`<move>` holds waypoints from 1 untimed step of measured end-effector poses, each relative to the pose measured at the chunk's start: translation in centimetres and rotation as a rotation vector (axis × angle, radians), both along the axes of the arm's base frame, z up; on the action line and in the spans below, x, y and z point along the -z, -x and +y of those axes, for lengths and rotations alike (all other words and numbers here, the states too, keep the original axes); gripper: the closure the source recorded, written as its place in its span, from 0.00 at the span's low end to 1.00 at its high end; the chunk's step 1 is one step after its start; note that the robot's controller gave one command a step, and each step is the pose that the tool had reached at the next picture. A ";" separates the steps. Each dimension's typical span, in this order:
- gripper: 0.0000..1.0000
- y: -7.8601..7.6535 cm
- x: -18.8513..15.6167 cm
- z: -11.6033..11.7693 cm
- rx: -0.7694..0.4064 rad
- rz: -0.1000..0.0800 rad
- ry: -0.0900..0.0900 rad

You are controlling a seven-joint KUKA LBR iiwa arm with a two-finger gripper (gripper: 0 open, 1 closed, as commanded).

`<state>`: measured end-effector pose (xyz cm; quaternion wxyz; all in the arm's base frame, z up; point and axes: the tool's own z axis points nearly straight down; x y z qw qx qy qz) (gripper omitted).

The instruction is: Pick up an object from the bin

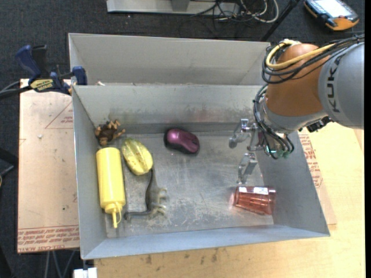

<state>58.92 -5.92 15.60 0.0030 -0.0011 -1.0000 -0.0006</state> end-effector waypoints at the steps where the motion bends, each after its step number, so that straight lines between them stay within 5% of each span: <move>1: 0.00 0.0 -0.2 0.0 0.000 -0.002 0.000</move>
Offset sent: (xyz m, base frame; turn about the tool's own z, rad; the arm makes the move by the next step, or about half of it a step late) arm 0.0208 -0.0487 -0.0068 -0.3217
